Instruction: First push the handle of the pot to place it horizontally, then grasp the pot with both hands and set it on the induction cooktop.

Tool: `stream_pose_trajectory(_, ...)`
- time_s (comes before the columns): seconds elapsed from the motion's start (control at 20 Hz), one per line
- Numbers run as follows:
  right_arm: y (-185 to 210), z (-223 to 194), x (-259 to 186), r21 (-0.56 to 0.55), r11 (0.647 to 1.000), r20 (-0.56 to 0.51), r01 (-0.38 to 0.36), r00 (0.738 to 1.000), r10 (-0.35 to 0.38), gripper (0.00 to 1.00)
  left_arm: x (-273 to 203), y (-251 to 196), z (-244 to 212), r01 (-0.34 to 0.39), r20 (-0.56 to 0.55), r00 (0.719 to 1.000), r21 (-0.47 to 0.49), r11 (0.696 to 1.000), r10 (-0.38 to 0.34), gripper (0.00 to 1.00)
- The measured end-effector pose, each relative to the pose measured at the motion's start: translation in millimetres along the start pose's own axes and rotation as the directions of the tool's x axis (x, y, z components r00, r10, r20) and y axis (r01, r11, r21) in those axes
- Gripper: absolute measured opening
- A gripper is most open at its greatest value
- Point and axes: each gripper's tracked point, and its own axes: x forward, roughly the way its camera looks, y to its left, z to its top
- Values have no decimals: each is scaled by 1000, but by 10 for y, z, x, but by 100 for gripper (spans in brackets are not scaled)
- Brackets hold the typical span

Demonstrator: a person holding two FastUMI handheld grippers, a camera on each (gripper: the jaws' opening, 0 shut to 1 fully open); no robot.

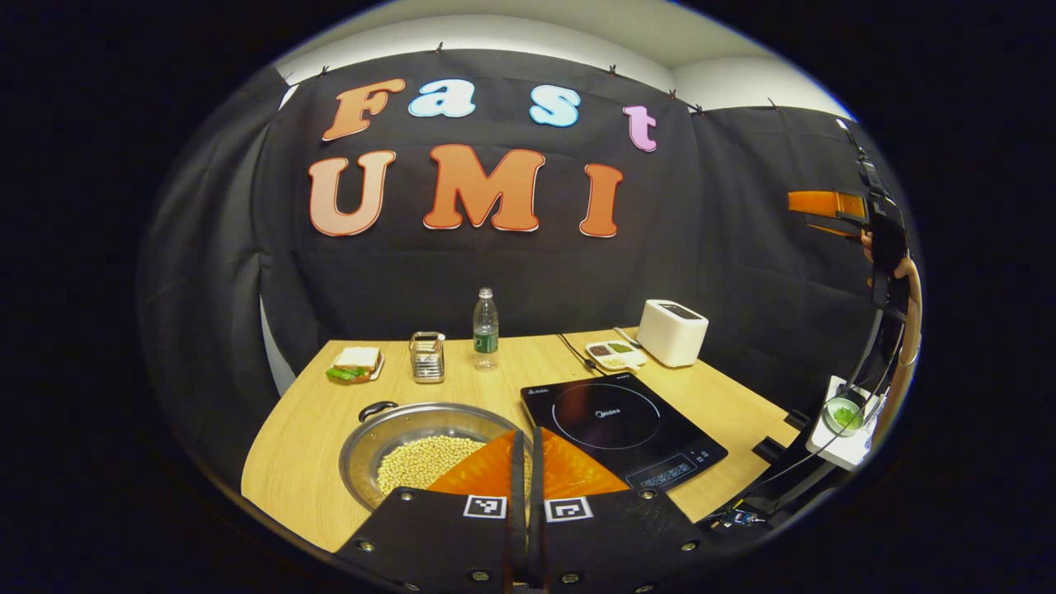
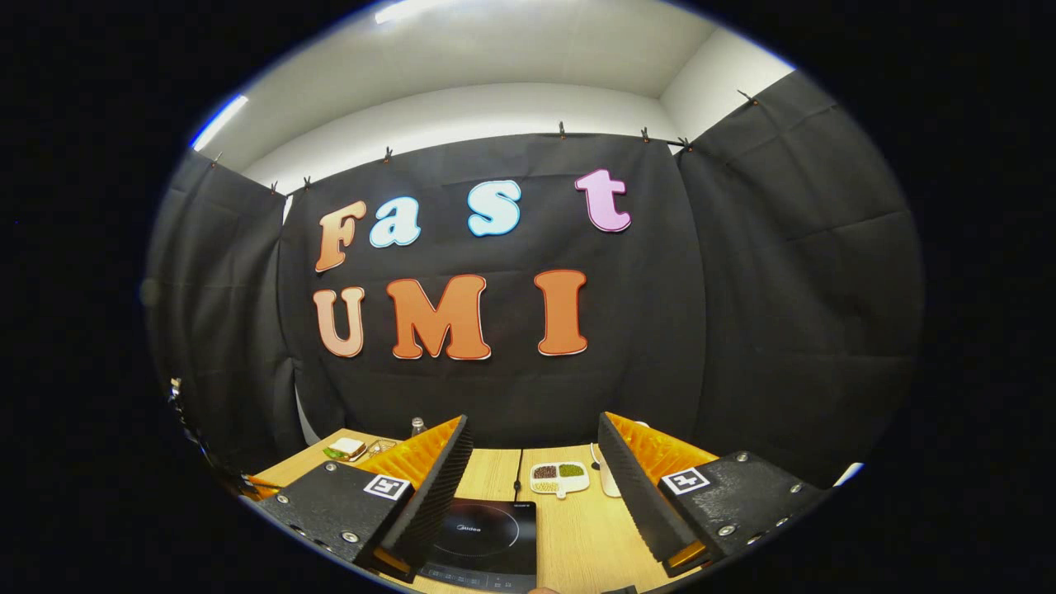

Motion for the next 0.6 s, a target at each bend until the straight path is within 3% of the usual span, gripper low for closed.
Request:
stream_pose_trajectory(0.4,18,3,17,14,1000,8,4,1000,-4,95,1,-41,-707,28,-149,988,-25,999,-32,2)
stream_pose_trajectory(0.6,91,-53,30,11,1000,-6,-15,1000,16,95,-60,56,-1108,11,-268,963,-34,999,-19,2)
